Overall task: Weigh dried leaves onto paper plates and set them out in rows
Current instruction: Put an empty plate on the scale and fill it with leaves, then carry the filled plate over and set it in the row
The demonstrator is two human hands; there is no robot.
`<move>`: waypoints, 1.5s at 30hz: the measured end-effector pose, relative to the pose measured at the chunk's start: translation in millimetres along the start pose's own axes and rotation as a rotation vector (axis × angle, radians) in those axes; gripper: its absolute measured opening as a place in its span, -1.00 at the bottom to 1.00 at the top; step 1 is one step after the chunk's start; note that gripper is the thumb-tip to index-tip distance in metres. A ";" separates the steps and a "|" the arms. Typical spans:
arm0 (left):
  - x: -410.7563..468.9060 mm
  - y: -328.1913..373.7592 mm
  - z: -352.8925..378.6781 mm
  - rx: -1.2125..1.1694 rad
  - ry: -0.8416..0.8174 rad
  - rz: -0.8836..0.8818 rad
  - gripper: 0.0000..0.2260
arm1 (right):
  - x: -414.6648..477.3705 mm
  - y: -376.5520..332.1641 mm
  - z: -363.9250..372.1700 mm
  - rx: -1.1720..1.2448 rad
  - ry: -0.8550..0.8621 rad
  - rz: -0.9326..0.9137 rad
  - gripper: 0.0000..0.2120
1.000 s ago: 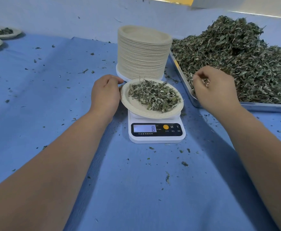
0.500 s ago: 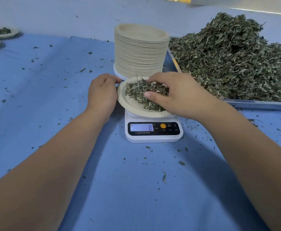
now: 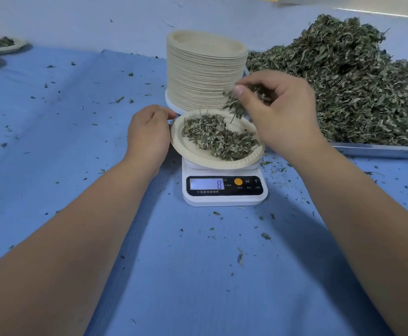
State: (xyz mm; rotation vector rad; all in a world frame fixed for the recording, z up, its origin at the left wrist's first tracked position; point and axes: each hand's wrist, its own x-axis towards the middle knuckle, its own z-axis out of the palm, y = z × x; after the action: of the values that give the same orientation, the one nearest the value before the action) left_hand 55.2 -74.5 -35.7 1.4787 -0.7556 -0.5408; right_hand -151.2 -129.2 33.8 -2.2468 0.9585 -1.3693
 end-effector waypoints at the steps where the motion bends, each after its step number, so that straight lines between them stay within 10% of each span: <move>1: -0.1 0.4 -0.4 0.003 -0.001 -0.003 -0.72 | 3.2 5.9 -4.7 -0.009 0.047 0.011 -0.87; 9: -1.7 2.1 0.3 0.039 -0.005 -0.003 -0.71 | -4.3 80.3 -50.1 -0.506 0.021 0.303 -0.64; 17: -4.6 5.0 1.0 0.032 -0.005 0.001 -0.71 | -29.0 43.7 -30.0 -0.429 -0.038 -0.040 -0.72; 33: -23.3 23.7 11.4 -0.239 -0.168 -0.199 -0.79 | -39.0 24.4 -23.6 -0.417 -0.220 0.130 -0.74; 45: -53.5 51.8 -84.9 -0.439 0.208 -0.323 -0.77 | -63.0 -49.1 20.7 -0.096 -0.497 0.022 -0.71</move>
State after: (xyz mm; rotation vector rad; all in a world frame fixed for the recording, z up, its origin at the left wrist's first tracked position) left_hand 75.3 24.6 14.6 1.2226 -0.2115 -0.7312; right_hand -134.3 -51.3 12.3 -2.4627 0.8771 -0.7047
